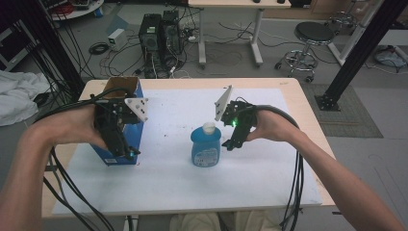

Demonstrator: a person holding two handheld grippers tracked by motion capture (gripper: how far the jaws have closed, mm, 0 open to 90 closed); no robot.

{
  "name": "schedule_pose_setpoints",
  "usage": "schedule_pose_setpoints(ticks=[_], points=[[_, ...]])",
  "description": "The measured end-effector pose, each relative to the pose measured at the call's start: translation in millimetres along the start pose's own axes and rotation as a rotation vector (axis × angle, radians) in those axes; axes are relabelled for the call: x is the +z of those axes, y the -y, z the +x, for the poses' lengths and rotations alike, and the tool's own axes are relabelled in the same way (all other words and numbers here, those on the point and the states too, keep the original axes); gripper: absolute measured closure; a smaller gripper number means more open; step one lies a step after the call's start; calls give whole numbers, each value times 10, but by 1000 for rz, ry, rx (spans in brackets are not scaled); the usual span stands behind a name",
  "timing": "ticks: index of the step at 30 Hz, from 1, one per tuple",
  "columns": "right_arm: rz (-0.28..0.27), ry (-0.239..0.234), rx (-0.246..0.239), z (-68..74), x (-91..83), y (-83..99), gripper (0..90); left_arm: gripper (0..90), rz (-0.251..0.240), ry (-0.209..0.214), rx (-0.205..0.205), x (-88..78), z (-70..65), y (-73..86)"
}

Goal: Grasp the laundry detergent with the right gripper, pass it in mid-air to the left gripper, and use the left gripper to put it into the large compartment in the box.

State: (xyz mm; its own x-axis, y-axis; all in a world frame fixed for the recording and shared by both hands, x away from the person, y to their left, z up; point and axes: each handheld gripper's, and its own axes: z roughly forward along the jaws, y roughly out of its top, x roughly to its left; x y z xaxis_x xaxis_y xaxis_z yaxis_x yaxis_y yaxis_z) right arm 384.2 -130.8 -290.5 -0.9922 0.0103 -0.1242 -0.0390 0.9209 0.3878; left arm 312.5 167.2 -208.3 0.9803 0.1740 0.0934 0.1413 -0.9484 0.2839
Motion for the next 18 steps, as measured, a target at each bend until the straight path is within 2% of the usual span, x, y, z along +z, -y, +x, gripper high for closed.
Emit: schedule_pose_setpoints(ticks=[11,18], points=[[-108,-17,34,33,284,132,130,104,-2,2,-1,15,-16,19],[-184,-16,50,48,391,191,130,104,-3,6,-8,35,-24,37]])
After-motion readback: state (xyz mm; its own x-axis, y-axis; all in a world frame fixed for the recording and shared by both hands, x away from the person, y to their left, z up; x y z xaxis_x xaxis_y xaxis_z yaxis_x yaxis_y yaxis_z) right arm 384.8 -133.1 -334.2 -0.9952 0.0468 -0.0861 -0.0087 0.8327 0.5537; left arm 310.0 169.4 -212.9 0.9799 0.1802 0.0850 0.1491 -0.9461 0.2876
